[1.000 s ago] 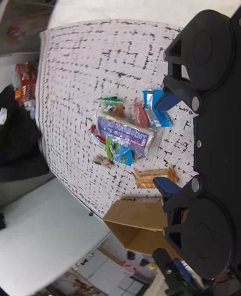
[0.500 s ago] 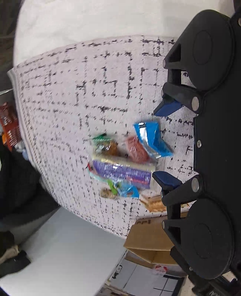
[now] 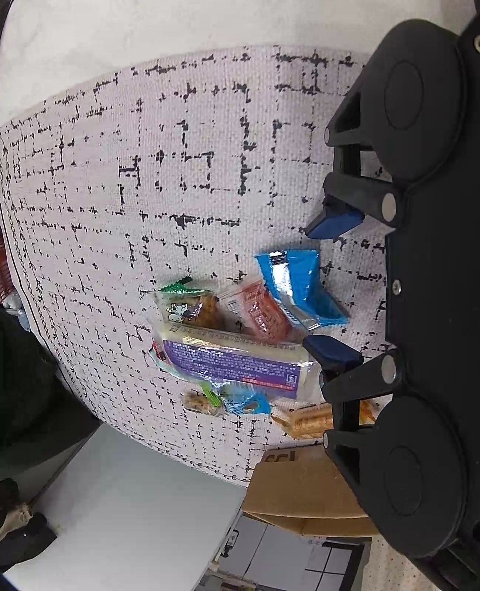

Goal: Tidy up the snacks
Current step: 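Grasp the orange biscuit pack with the left tool while the right tool grasps the blue packet, then carry both packs over the box and release them inside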

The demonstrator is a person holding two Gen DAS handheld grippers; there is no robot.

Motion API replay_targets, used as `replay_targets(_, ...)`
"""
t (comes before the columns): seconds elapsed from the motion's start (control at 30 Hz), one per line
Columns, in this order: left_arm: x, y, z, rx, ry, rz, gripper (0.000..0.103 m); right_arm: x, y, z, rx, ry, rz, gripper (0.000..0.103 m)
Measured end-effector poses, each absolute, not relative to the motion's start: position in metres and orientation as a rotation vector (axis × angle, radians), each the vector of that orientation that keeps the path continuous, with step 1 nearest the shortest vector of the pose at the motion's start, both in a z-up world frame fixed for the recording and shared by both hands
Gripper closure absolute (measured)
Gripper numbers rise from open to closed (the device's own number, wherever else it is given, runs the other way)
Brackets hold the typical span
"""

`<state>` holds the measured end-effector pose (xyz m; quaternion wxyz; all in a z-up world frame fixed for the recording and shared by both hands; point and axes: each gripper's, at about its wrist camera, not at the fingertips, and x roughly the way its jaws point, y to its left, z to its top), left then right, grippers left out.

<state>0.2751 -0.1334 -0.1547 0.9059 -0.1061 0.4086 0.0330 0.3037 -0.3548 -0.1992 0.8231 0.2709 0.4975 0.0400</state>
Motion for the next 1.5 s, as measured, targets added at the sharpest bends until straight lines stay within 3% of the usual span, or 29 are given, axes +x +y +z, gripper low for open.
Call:
replay_targets(0.33,0.291,-0.15,-0.17,-0.118,0.833,0.158,0.033,0.317,-0.346,-0.207,0.54,1.047,0.111,0.048)
replay_targets(0.83,0.3,-0.15,-0.199,-0.187,0.836,0.29,0.033,0.315,-0.352,-0.209,0.54,1.043,0.113,0.051)
replay_targets(0.97,0.301,-0.145,-0.209,-0.225,0.881,0.29,0.048,0.314,-0.348,-0.207,0.515,1.042,0.115,0.052)
replay_targets(1.13,0.296,-0.141,-0.209,-0.258,0.879,0.264,0.069,0.312,-0.346,-0.207,0.503,1.051,0.101,0.063)
replay_targets(1.5,0.272,-0.143,-0.177,-0.272,0.835,0.172,0.069,0.3,-0.354,-0.197,0.557,1.024,0.122,0.072)
